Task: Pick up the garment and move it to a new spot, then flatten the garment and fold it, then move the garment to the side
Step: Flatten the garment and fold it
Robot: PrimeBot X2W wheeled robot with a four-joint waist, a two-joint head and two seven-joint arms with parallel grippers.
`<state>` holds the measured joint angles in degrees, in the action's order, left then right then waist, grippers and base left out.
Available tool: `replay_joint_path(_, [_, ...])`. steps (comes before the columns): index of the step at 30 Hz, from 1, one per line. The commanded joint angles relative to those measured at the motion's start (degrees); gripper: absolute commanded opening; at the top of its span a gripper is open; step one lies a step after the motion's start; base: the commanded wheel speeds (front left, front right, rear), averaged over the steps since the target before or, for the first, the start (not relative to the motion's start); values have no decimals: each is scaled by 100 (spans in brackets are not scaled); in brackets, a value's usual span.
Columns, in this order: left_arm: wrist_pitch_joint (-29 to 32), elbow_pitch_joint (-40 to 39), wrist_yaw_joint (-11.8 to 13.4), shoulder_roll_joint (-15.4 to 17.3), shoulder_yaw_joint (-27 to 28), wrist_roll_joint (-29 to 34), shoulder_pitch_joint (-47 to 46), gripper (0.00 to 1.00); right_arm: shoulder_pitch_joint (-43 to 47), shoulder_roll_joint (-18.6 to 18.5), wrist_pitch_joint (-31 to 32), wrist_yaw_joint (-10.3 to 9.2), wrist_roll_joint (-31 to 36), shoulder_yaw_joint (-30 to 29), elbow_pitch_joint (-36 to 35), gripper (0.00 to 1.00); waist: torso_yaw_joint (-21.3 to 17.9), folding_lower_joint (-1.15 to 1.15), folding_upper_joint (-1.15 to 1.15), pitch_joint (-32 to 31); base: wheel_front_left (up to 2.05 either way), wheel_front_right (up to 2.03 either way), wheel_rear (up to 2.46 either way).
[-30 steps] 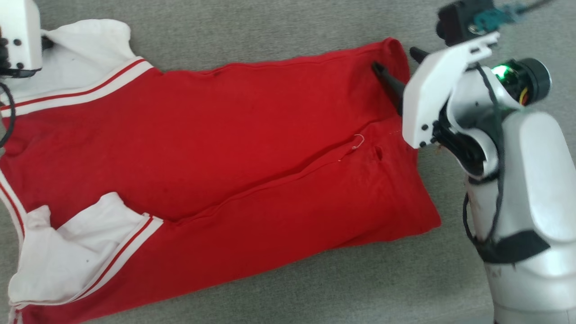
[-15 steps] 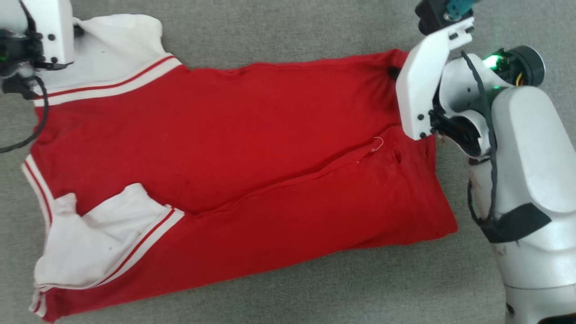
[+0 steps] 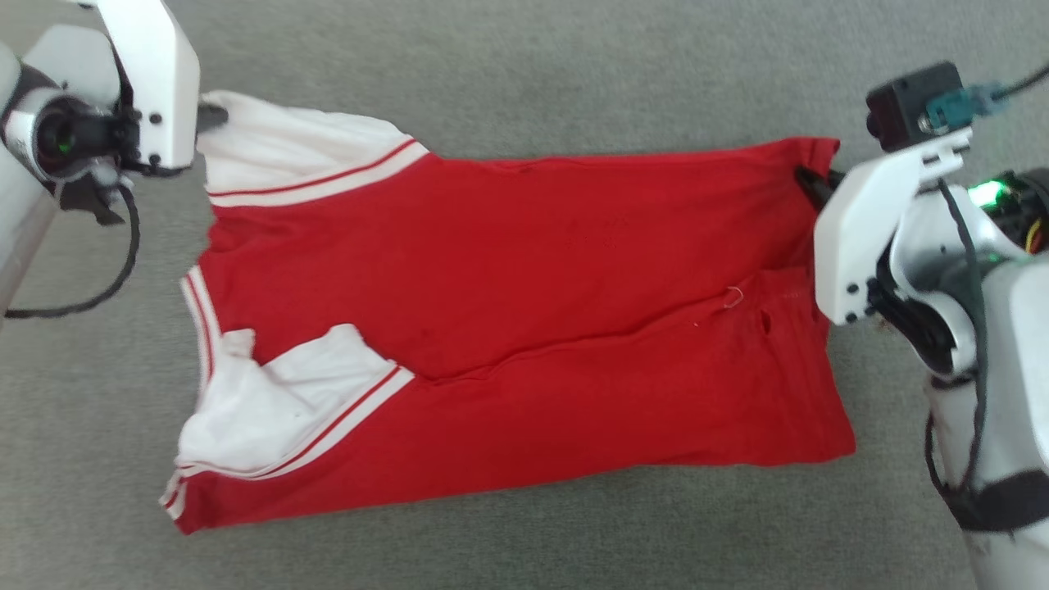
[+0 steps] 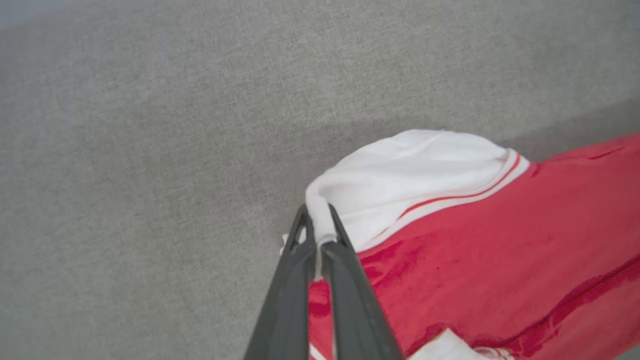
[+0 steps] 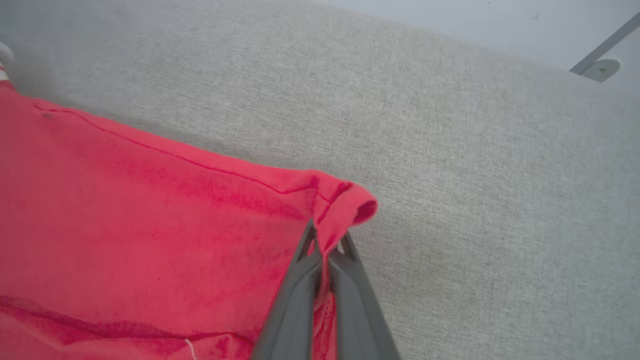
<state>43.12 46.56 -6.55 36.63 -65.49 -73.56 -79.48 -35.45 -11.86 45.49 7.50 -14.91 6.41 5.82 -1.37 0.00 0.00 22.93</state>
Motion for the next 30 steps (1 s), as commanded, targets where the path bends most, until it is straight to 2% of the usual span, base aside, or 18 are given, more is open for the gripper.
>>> replay_joint_path(1, [36,-115,34,41,-8,-1,97,0,132,-54,-71,-2,-53,24,-104,0,181,0,0,-205,0,0,0])
replay_joint_path(4, [97,-600,187,231,-37,-14,279,0,422,-264,-155,-2,-145,63,-422,0,306,0,0,-371,0,0,0])
replay_joint_path(8, [225,-1500,573,592,-45,-171,635,0,797,-502,-117,-2,-314,122,-844,0,444,0,0,-557,0,0,0])
replay_joint_path(12, [339,-2691,1128,1105,-21,-405,1101,0,1213,-766,58,-2,-545,187,-1323,0,528,0,0,-662,0,0,0])
replay_joint_path(16, [439,-4006,1835,1735,-57,-608,1625,0,1688,-1045,327,-2,-769,223,-1802,0,566,0,0,-720,0,0,0])
replay_joint_path(17, [439,-4006,1835,1735,-57,-608,1625,0,1688,-1045,327,-2,-769,223,-1802,0,566,0,0,-720,0,0,0])
replay_joint_path(21, [440,-5209,2501,2266,-183,-716,2151,0,2221,-1204,633,-2,-980,123,-2147,0,576,0,0,-739,0,0,0])
replay_joint_path(22, [374,-5585,2731,2397,-245,-791,2393,0,2441,-1211,738,-2,-1025,39,-2226,0,580,0,0,-739,0,0,0])
replay_joint_path(26, [166,-5747,2941,2404,-351,-842,2769,0,2695,-1052,760,-2,-991,-54,-2177,0,571,0,0,-739,0,0,0])
replay_joint_path(27, [104,-5688,2940,2361,-375,-832,2845,0,2709,-1007,715,-2,-954,-62,-2130,23,566,0,0,-743,0,0,0])
replay_joint_path(28, [40,-5599,2914,2318,-391,-810,2903,0,2719,-976,694,-2,-926,-44,-2060,37,558,0,0,-752,0,0,0])
replay_joint_path(29, [-40,-5501,2873,2260,-398,-819,2962,0,2732,-912,670,-2,-914,-28,-1974,45,548,0,0,-761,0,0,0])
replay_joint_path(30, [-130,-5378,2845,2196,-399,-827,3018,20,2734,-871,655,-2,-879,-16,-1891,76,541,0,0,-775,0,0,0])
